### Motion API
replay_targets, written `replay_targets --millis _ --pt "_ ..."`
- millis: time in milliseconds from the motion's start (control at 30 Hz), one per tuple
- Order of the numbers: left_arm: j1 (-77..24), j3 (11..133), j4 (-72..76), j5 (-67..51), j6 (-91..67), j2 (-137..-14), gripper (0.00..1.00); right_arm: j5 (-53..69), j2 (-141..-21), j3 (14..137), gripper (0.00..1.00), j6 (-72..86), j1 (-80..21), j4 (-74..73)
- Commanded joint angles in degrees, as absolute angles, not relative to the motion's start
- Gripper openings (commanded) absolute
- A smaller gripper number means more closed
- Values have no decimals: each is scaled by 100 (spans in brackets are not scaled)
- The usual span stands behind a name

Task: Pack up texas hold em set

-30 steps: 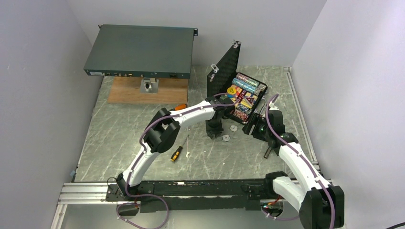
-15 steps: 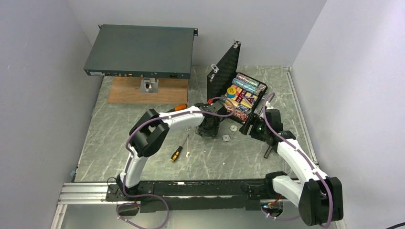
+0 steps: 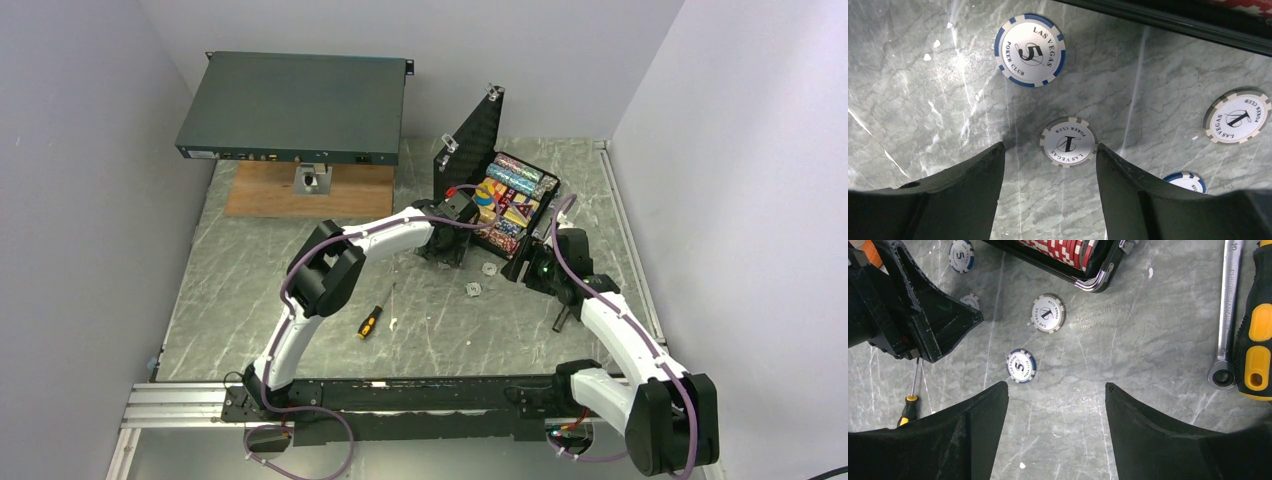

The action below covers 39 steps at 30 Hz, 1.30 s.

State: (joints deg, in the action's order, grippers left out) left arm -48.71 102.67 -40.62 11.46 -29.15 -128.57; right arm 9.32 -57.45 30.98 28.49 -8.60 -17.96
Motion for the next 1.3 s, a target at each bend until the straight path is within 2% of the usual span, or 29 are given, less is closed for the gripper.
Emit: replay_targets --millis 0,133,533,700,967,1100,1267 --pt "-4888 10214 -3806 899 -2725 -12964 70 888 -5669 3167 73 2772 -844 -1708" --pt "-4888 10120 -3665 785 -2639 -12980 68 953 -5767 3186 73 2792 -843 -1636" --pt "-4888 10079 -3663 719 -2568 -13068 48 958 -5822 3180 73 2794 -848 -1615" --pt "-4887 9912 -3759 779 -2567 -12981 52 978 -5836 3195 73 2795 -839 -1578" --pt "-4919 9776 -3971 757 -2544 -12982 50 1050 -5893 3190 73 2837 -848 -1509" --pt "-4986 9802 -4117 840 -2531 -13001 55 1071 -5889 3196 73 2836 -844 -1512" --pt "-5021 9728 -4178 907 -2516 -12960 57 1070 -5878 3187 72 2833 -843 -1514"
